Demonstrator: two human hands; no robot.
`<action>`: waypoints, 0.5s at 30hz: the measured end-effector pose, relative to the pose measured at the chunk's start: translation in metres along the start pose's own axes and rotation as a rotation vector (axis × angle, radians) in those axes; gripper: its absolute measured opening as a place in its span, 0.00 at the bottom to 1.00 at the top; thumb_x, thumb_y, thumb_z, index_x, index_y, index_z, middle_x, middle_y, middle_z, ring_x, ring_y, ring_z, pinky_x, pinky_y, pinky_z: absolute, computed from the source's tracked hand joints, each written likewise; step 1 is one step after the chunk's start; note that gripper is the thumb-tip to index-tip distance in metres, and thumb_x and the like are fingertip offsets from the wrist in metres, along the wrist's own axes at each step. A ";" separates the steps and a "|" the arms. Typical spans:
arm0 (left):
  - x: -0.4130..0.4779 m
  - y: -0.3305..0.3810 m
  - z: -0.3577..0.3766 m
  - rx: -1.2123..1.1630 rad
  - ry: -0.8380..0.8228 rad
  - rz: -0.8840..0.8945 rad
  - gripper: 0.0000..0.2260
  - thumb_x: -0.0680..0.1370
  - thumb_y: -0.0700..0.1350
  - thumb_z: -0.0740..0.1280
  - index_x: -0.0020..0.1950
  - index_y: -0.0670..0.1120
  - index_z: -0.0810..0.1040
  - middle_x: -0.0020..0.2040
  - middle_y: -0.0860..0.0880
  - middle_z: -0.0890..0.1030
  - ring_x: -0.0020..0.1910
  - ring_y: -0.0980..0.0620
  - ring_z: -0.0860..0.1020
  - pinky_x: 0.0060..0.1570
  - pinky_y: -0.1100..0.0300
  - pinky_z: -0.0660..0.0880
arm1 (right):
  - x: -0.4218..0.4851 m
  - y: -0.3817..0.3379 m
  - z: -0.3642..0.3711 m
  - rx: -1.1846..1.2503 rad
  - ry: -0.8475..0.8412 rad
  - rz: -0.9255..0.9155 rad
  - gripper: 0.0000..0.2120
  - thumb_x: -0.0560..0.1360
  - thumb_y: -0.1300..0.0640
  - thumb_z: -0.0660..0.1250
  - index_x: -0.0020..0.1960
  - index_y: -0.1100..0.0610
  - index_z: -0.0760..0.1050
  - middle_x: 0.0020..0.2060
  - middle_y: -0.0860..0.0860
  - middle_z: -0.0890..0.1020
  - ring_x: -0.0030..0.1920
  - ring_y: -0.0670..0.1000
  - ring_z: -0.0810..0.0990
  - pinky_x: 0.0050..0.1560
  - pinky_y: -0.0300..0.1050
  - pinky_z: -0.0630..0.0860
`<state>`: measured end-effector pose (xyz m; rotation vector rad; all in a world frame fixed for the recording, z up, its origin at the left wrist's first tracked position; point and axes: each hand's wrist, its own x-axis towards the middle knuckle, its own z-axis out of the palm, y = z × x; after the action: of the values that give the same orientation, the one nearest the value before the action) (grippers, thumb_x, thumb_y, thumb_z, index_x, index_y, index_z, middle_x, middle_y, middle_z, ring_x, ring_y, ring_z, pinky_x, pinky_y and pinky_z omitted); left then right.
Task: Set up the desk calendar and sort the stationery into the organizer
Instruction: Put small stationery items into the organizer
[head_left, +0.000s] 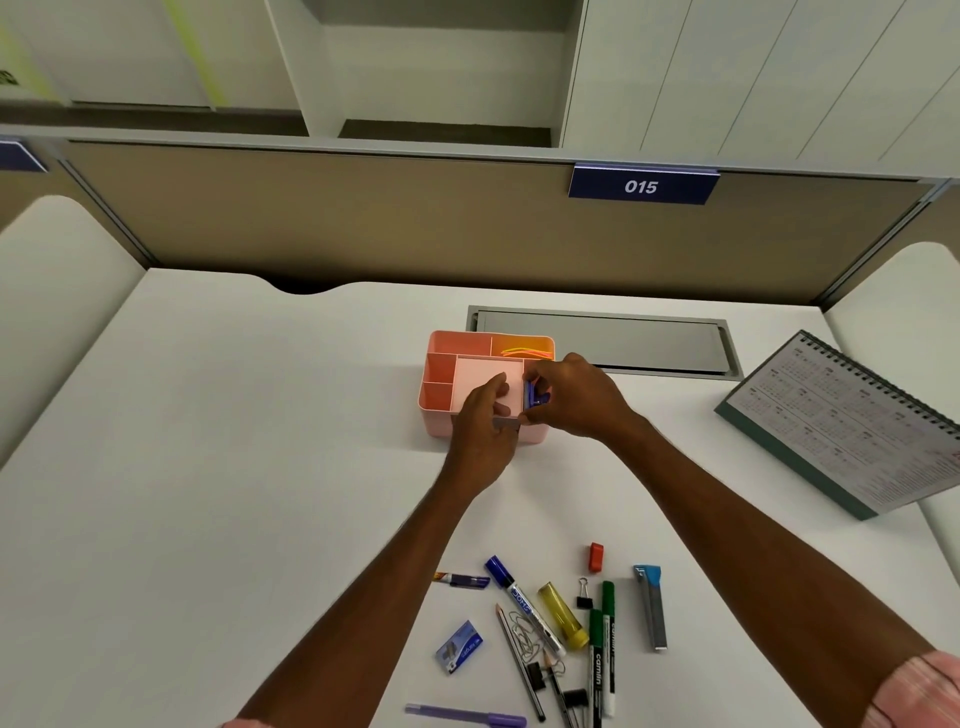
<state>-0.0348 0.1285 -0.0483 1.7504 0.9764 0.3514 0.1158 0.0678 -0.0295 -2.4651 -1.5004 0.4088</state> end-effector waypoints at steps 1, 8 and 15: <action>0.001 0.000 0.000 0.000 -0.003 0.000 0.26 0.79 0.33 0.70 0.76 0.45 0.69 0.69 0.45 0.75 0.61 0.52 0.73 0.68 0.50 0.74 | 0.000 0.000 0.000 0.005 -0.004 -0.001 0.27 0.71 0.42 0.78 0.66 0.51 0.77 0.55 0.53 0.83 0.53 0.54 0.78 0.45 0.43 0.71; 0.001 -0.002 0.002 0.028 -0.010 0.025 0.28 0.78 0.32 0.71 0.76 0.45 0.69 0.71 0.45 0.74 0.67 0.45 0.75 0.69 0.46 0.74 | -0.001 -0.002 0.000 0.021 -0.014 0.013 0.26 0.72 0.42 0.77 0.65 0.52 0.78 0.55 0.52 0.84 0.53 0.54 0.79 0.47 0.44 0.75; 0.000 -0.001 -0.001 -0.036 -0.003 0.017 0.26 0.79 0.33 0.70 0.75 0.46 0.70 0.69 0.46 0.76 0.62 0.49 0.75 0.66 0.48 0.77 | -0.008 -0.004 0.003 0.025 0.002 0.000 0.29 0.73 0.40 0.75 0.70 0.50 0.74 0.60 0.54 0.83 0.57 0.56 0.79 0.49 0.44 0.72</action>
<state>-0.0355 0.1294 -0.0486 1.7269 0.9479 0.3757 0.1073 0.0625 -0.0298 -2.4455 -1.4860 0.4220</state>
